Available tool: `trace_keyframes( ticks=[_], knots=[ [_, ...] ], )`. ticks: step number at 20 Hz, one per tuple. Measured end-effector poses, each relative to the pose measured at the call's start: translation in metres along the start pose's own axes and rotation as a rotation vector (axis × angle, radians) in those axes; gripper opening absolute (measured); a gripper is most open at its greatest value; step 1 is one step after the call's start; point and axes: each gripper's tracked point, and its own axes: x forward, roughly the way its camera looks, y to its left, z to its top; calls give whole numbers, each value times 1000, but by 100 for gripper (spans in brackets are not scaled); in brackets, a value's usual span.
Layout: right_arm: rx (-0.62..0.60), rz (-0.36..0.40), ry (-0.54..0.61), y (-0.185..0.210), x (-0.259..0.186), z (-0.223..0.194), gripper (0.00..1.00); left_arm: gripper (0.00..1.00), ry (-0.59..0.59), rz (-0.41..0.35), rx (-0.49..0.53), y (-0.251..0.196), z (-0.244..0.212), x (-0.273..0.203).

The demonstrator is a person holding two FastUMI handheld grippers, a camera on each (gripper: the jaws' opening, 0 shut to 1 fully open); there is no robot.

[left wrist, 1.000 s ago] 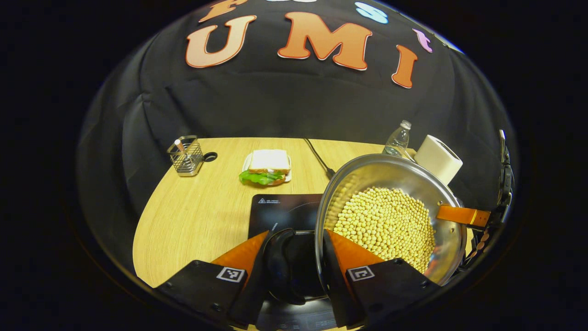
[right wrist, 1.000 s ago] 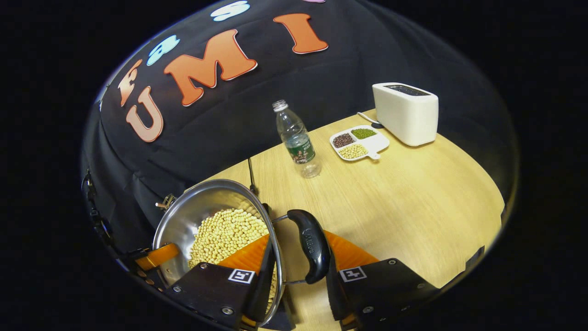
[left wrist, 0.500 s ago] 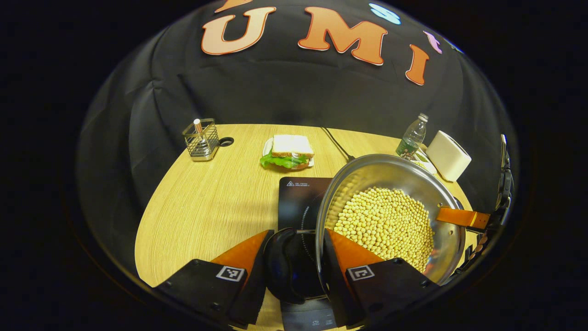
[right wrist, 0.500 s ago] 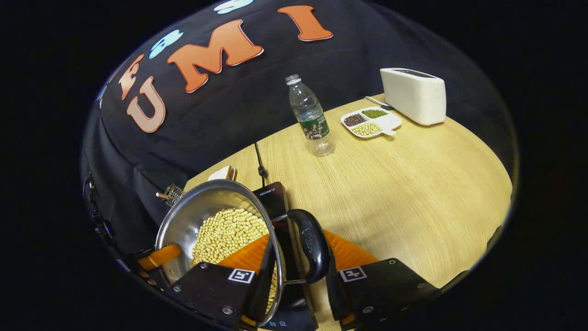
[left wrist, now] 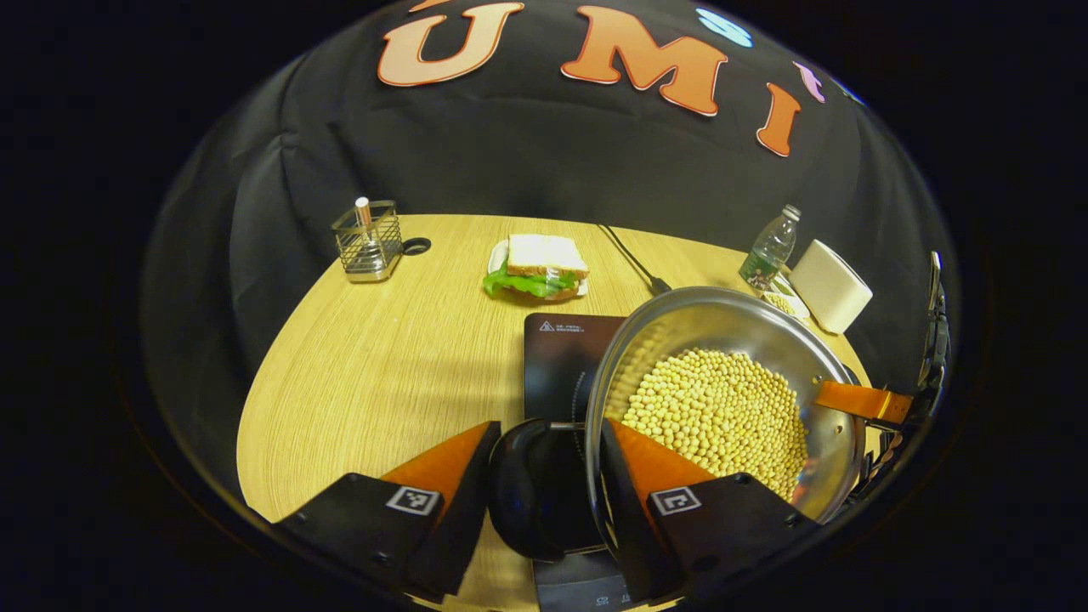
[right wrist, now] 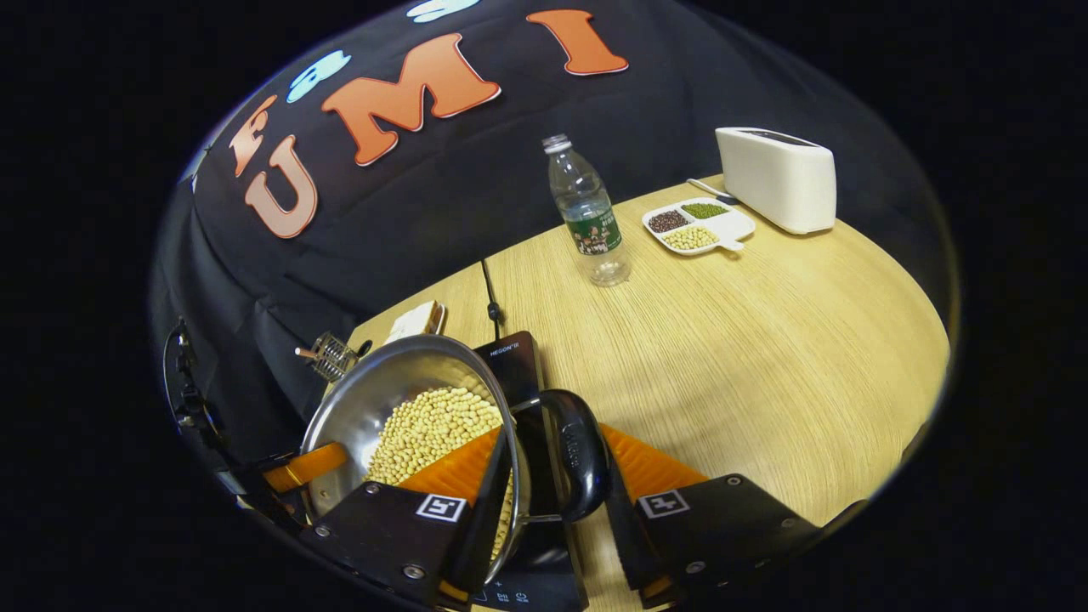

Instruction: First push the handle of the pot to place it horizontally, then grasp the pot with both hands and set it on the induction cooktop.

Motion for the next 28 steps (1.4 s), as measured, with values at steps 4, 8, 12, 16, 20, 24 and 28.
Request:
trace_keyframes(
  ticks=[4, 8, 12, 16, 20, 24, 28],
  knots=[
    [-22, -5, -149, -16, -40, 53, 86, 100, -129, 63, 56, 10, 41, -38],
    [-132, -121, -359, -52, -102, 122, 95, 98, -310, 76, 50, 1, 99, -102],
    [-175, -95, -475, -42, -169, 162, 95, 98, -509, 112, 32, -2, 161, -188],
    [-270, -61, -580, -20, -221, 187, 95, 97, -738, 175, 65, -5, 211, -272],
    [-368, -60, -666, -3, -264, 211, 95, 96, -856, 173, 78, -16, 225, -338],
    [-394, -89, -752, -4, -303, 237, 95, 99, -959, 184, 81, -9, 241, -400],
    [-386, -112, -811, -11, -333, 251, 100, 97, -1053, 218, 91, -6, 252, -451]
  ],
)
